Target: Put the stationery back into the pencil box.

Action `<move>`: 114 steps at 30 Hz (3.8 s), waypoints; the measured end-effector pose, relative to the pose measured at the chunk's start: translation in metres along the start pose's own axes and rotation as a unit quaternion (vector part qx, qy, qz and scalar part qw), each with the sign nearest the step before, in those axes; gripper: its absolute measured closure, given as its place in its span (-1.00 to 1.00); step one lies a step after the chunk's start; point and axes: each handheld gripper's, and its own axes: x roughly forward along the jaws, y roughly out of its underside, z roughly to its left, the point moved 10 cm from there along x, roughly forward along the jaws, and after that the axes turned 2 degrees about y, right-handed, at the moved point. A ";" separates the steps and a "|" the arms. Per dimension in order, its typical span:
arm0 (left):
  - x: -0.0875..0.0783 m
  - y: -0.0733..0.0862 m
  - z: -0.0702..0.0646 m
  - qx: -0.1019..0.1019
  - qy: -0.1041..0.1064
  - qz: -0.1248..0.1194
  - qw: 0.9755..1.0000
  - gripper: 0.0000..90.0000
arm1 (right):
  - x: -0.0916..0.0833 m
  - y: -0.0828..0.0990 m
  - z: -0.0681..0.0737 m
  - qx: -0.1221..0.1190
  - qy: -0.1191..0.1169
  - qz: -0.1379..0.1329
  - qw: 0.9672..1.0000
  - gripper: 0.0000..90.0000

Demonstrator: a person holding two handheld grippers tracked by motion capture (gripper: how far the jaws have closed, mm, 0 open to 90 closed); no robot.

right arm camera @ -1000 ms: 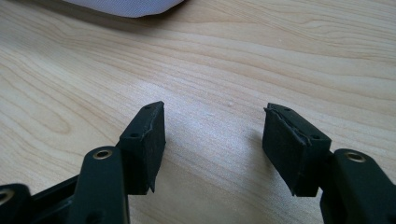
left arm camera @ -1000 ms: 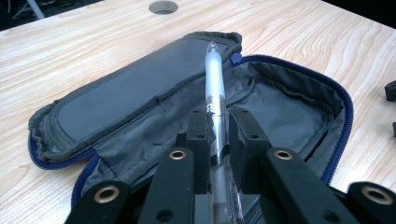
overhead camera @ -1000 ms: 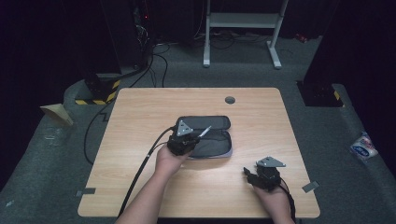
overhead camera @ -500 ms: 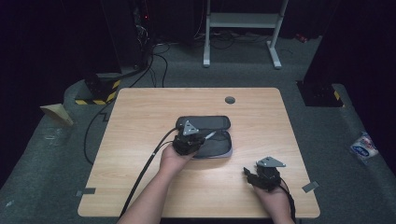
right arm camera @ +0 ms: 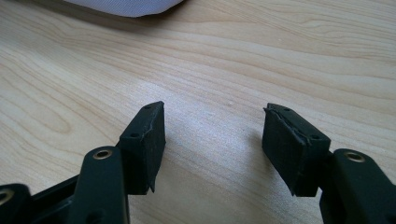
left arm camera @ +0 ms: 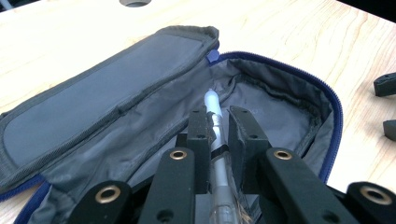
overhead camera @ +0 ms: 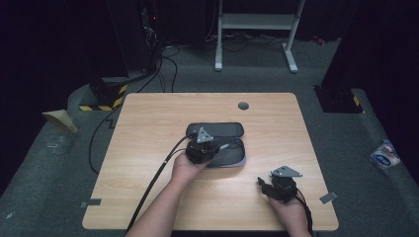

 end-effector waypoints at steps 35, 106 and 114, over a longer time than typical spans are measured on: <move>-0.006 0.007 0.018 -0.009 -0.035 0.017 0.999 0.66 | -0.001 0.001 0.001 0.003 0.001 0.002 1.000 -0.12; -0.132 0.172 0.075 -0.102 -0.124 0.062 0.985 -0.65 | -0.001 0.001 0.001 0.003 0.002 0.001 1.000 -0.12; -0.139 0.183 0.073 -0.091 -0.169 0.047 0.980 -0.73 | -0.001 0.001 0.001 0.002 0.003 0.001 1.000 -0.12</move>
